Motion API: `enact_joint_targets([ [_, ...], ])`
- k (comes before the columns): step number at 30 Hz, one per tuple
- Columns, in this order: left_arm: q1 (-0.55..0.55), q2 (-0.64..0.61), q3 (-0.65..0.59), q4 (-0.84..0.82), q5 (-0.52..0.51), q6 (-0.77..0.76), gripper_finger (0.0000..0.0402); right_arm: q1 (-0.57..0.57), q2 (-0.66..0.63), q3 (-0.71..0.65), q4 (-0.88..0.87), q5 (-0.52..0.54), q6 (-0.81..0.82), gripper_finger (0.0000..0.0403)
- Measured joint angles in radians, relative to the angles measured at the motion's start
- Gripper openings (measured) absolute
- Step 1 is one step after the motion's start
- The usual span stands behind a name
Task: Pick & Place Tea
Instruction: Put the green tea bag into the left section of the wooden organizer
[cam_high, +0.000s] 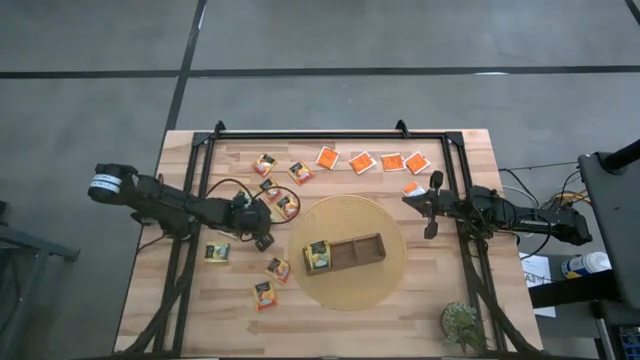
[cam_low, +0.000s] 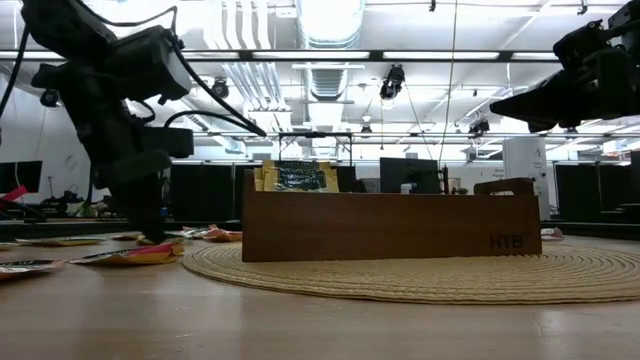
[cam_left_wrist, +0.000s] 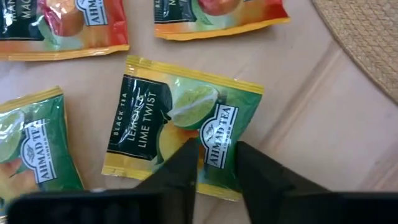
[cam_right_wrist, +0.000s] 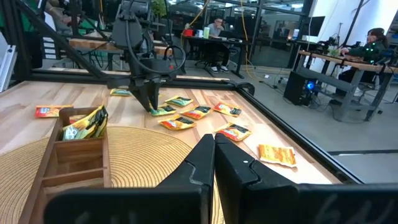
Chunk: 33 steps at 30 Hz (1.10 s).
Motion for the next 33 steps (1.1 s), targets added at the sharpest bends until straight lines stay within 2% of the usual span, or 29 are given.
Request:
enact_joint_targets([
  [3, 0.0, 0.0, 0.007, 0.0, 0.011, 0.011, 0.0023, 0.0, 0.0, 0.0, 0.0, 0.0, 0.0, 0.0009],
  [4, 0.0, 0.0, 0.01, -0.001, 0.013, 0.017, 0.0015, 0.0, 0.0, 0.0, 0.0, 0.0, 0.0, 0.0009],
  [11, -0.031, 0.005, 0.078, -0.016, 0.024, 0.12, 0.0012, 0.0, 0.0, 0.0, 0.0, 0.0, 0.0, 0.0009],
  [19, -0.146, 0.004, 0.219, -0.024, -0.248, 0.226, 0.0011, 0.0, 0.0, 0.0, 0.0, 0.0, 0.0, 0.0009],
  [26, -0.265, 0.003, 0.322, -0.021, -0.362, 0.267, 0.001, 0.0, 0.0, 0.0, 0.0, 0.0, 0.0, 0.0009],
  [33, -0.356, 0.003, 0.347, 0.042, -0.417, 0.288, 0.001, 0.0, 0.0, 0.0, 0.0, 0.0, 0.0, 0.0009],
])
